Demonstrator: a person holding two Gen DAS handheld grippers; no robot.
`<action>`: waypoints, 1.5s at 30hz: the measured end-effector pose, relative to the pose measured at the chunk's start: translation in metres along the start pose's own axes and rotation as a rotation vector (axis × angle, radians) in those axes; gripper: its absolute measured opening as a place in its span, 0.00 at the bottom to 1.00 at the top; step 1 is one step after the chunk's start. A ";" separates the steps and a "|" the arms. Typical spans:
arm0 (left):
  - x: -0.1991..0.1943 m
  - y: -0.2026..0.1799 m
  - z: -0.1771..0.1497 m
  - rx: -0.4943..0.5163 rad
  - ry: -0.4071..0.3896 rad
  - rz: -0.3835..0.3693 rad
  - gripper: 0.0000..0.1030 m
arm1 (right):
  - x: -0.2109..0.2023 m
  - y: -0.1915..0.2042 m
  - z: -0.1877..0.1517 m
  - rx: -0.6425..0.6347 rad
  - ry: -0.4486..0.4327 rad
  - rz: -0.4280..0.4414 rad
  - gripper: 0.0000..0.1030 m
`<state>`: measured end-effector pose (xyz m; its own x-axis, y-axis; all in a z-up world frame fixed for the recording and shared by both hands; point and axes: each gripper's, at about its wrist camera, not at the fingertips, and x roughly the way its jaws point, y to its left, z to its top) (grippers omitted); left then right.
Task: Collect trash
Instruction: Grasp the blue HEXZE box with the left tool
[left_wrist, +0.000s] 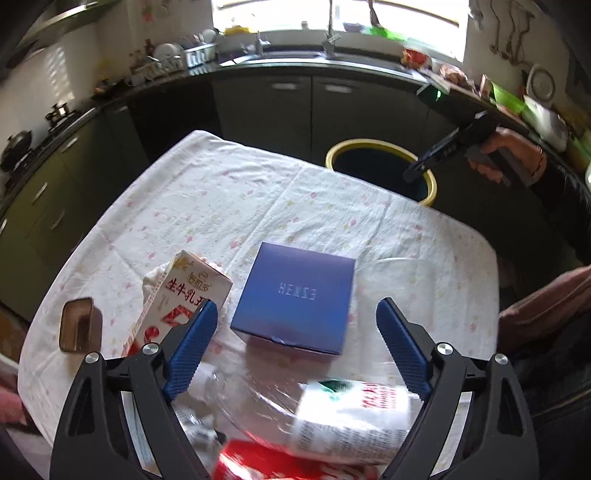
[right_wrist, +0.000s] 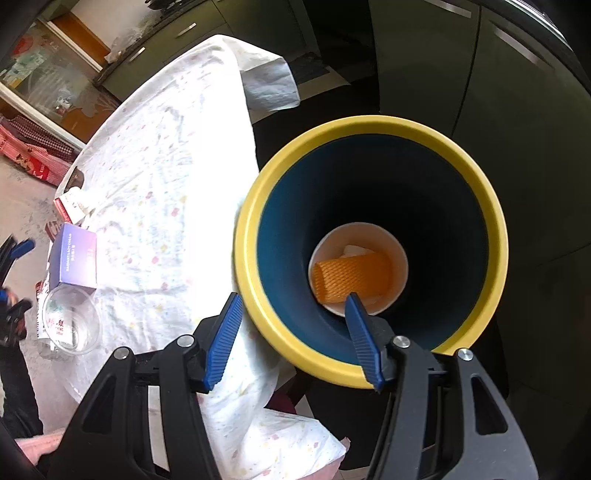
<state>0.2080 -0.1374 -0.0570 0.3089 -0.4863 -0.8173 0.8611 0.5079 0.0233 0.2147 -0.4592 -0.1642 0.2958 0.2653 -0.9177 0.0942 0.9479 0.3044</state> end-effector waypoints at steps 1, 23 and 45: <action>0.005 0.001 0.002 0.014 0.013 -0.009 0.85 | 0.000 0.001 0.000 -0.001 0.001 0.000 0.54; 0.072 0.001 0.011 0.156 0.203 -0.059 0.81 | 0.030 -0.007 0.015 0.026 0.046 0.022 0.54; 0.004 -0.012 0.047 0.099 0.045 0.075 0.74 | -0.006 -0.009 -0.006 0.022 -0.049 0.039 0.54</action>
<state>0.2177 -0.1793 -0.0336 0.3571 -0.4159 -0.8363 0.8728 0.4675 0.1402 0.2066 -0.4686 -0.1631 0.3457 0.2926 -0.8916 0.1025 0.9327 0.3458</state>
